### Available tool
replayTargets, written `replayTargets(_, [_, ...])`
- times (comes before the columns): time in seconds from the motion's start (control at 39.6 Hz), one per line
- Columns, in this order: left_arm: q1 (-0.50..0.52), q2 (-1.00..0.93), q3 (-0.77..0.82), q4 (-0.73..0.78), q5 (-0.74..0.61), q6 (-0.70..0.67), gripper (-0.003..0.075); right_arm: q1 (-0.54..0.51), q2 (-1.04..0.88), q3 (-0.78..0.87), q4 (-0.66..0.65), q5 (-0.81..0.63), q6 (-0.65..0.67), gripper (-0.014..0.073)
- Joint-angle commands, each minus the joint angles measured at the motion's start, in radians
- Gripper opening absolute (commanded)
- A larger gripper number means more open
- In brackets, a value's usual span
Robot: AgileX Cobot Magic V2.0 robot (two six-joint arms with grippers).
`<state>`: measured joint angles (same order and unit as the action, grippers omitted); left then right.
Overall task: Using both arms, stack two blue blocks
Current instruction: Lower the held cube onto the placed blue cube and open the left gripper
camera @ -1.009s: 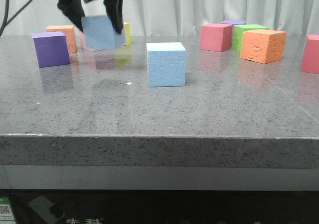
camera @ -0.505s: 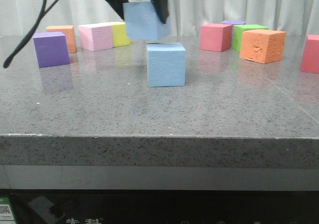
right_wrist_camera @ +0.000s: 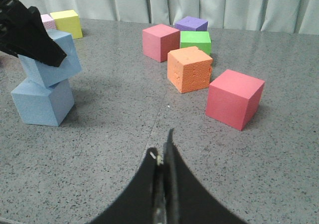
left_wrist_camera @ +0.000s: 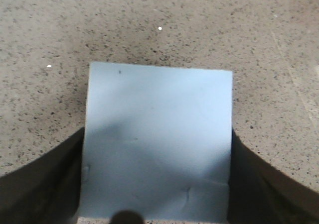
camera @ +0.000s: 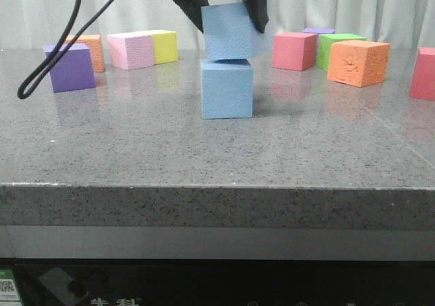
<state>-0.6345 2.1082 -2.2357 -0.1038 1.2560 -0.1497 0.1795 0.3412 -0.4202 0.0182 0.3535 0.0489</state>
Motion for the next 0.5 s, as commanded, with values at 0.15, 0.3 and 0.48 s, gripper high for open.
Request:
replayTargets(0.15, [-0.008,-0.076,-0.036,-0.022,0.030,-0.002,0.0442,-0.006,0.007,-0.025,-0.004,-0.081,-0.007,-0.0069])
replayTargets(0.3, [-0.008,-0.090,-0.032,-0.022,0.030,-0.002,0.0442,-0.006,0.007,-0.025,-0.004,-0.081,-0.007,-0.0069])
replayTargets(0.48, [-0.008,-0.095,0.005,-0.029,0.030,-0.002,0.0442,-0.006,0.007,-0.025,-0.004,-0.081,-0.007,-0.0069])
